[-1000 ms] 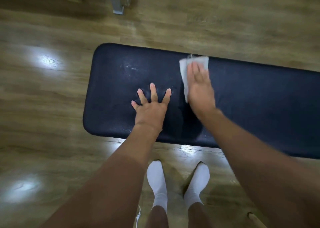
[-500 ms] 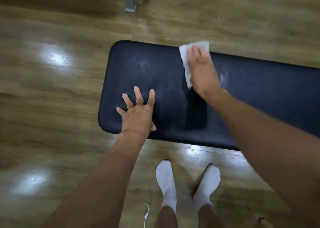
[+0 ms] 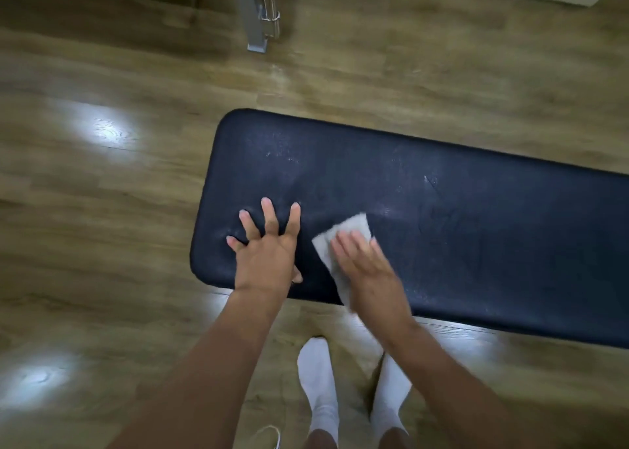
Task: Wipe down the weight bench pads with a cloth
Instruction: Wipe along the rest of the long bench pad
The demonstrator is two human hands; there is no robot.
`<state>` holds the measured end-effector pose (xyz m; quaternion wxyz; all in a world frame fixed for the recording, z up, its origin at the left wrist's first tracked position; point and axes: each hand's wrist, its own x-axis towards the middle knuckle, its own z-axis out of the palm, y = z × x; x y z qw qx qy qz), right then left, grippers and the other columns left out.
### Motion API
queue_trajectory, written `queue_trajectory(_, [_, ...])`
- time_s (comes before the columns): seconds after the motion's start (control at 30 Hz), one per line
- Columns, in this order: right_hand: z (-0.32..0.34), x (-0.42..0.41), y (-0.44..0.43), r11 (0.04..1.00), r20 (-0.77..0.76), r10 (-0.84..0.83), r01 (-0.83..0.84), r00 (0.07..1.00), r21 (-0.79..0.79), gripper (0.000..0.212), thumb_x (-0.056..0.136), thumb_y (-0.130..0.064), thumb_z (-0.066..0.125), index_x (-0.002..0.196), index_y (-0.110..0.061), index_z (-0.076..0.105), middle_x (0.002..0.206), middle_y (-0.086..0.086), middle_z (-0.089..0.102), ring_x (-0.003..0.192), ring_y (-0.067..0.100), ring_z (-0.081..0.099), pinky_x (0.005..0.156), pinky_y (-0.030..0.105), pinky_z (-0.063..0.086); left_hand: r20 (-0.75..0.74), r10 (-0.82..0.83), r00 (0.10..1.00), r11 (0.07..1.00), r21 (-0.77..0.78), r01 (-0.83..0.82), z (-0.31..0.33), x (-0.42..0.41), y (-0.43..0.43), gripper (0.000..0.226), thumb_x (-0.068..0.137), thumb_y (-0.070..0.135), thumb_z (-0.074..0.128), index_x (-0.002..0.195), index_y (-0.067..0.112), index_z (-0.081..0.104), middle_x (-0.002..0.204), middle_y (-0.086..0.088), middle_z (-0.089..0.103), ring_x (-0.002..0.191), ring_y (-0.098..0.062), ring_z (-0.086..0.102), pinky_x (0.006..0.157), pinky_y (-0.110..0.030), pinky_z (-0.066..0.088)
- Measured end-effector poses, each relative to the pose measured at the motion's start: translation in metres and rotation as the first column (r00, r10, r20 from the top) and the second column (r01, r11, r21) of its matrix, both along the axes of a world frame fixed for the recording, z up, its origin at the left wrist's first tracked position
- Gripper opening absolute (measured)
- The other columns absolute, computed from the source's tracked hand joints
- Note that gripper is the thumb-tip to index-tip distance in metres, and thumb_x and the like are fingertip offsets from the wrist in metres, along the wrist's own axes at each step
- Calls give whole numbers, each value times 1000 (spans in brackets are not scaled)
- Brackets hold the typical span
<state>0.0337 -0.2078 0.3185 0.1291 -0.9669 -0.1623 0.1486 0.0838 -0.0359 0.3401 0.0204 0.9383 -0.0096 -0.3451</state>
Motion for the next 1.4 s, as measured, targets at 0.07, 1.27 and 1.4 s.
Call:
queue_trajectory(0.07, [-6, 68, 7, 992, 51, 1, 5, 999, -125, 61, 88, -8, 39, 147, -10, 25, 150, 6, 34, 141, 24, 27, 116, 39, 22, 13, 5, 1000, 1000, -15, -4, 0, 0, 4, 116, 75, 44, 75, 149, 35, -14, 157, -12, -17, 142, -49, -6, 108, -66, 24])
queue_trajectory(1.27, [2, -11, 55, 925, 51, 377, -379, 925, 32, 52, 94, 2, 18, 140, -3, 42, 148, 12, 41, 138, 28, 35, 117, 44, 25, 45, 62, 997, 987, -154, -54, 5, 2, 96, 116, 73, 21, 80, 153, 18, -3, 160, 3, -18, 149, -22, -8, 111, -33, 34])
queue_trajectory(1.4, [-13, 79, 75, 898, 103, 428, -411, 898, -156, 58, 94, -20, 39, 148, -6, 23, 154, 10, 30, 144, 27, 24, 120, 42, 12, 93, 76, 993, 988, -141, -63, -4, 0, 89, 112, 75, 12, 76, 153, 17, -4, 160, 1, -17, 149, -27, -6, 114, -33, 25])
